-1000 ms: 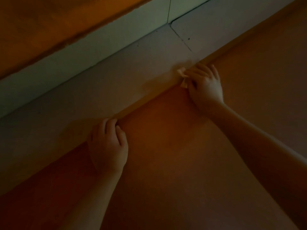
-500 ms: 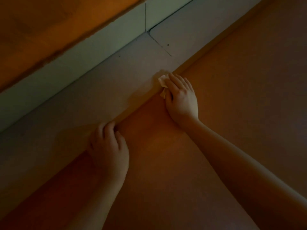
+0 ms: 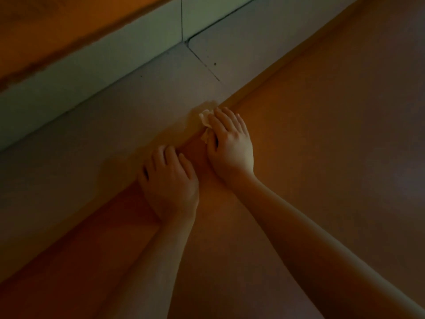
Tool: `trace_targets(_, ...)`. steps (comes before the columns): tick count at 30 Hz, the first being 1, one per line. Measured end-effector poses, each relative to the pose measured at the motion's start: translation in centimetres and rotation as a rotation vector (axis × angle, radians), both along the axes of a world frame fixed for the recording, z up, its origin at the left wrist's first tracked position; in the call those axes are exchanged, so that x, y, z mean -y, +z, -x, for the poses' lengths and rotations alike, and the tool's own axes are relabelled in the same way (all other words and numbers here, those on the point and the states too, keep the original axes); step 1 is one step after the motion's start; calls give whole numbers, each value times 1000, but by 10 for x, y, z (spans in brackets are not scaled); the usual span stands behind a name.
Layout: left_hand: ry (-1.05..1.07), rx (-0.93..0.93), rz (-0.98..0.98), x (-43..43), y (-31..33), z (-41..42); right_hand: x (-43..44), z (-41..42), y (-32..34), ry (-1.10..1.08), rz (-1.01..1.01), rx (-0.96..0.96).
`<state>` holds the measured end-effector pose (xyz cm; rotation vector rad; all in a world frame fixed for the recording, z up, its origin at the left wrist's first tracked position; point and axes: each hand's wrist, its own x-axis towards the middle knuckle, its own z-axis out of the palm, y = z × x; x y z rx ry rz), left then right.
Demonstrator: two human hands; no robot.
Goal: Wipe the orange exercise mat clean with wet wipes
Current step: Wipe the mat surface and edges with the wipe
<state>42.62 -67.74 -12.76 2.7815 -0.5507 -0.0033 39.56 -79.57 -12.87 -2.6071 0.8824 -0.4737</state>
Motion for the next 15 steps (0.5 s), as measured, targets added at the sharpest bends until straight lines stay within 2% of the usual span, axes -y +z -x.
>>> trace_targets(9, 4, 4, -2, 2, 3, 1, 1, 0, 0, 44, 27, -18)
trace_targets(12, 17, 5, 0, 3, 4, 1, 12, 5, 2, 182, 26, -5)
trace_targets(15, 16, -11, 0, 3, 5, 1, 54, 9, 6, 385, 144, -97)
